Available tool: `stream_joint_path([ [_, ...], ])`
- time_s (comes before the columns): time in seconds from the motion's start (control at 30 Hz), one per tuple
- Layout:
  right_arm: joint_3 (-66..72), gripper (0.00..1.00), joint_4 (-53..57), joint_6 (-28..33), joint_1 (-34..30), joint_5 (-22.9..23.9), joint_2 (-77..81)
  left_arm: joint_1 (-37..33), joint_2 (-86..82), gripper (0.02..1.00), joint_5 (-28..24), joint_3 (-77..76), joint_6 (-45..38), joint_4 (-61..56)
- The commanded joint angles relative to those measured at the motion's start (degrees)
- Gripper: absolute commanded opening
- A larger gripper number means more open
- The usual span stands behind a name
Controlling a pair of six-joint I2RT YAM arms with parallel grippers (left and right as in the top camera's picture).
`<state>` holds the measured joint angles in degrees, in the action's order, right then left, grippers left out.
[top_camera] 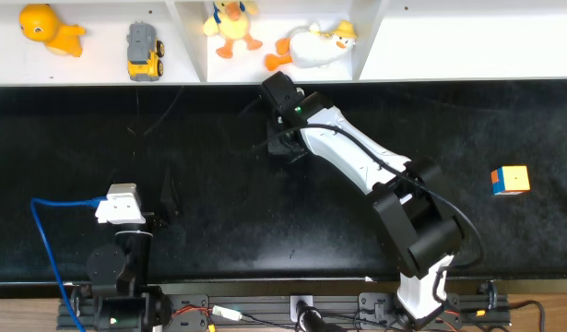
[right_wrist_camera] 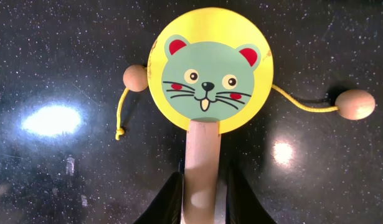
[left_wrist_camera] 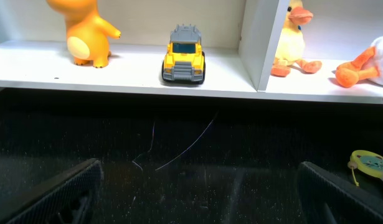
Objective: Store Toys
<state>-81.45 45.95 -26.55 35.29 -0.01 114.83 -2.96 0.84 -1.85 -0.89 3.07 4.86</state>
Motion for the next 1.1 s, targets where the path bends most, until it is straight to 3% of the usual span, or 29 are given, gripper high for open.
stream_joint_path([
  [0.03, -0.2, 0.115, -0.1, 0.4, 0.2, -0.2, 2.1, 0.4, -0.7, 0.998, 0.5, 0.4, 0.9, -0.1],
  [0.17, -0.2, 0.045, 0.0, 0.4, 0.2, -0.2, 2.1, 0.4, -0.7, 0.996, 0.5, 0.4, 0.9, -0.1],
  [0.43, -0.4, 0.045, 2.2, -0.1, 0.0, -2.4, 2.1, 0.4, -0.7, 0.998, 0.5, 0.4, 0.9, -0.1],
  [0.87, -5.5, 0.047, 19.0, -0.5, 0.0, -4.0, -9.9, 0.4, -0.7, 0.998, 0.5, 0.4, 0.9, -0.1],
  [0.97, -5.5, 0.045, 22.5, -0.5, 0.0, -3.5, -15.0, 0.4, -0.7, 0.998, 0.5, 0.4, 0.9, -0.1],
  [1.1, -5.5, 0.047, 29.6, -3.7, -0.1, 0.5, -21.6, 0.4, -0.7, 0.998, 0.5, 0.4, 0.9, -0.1],
])
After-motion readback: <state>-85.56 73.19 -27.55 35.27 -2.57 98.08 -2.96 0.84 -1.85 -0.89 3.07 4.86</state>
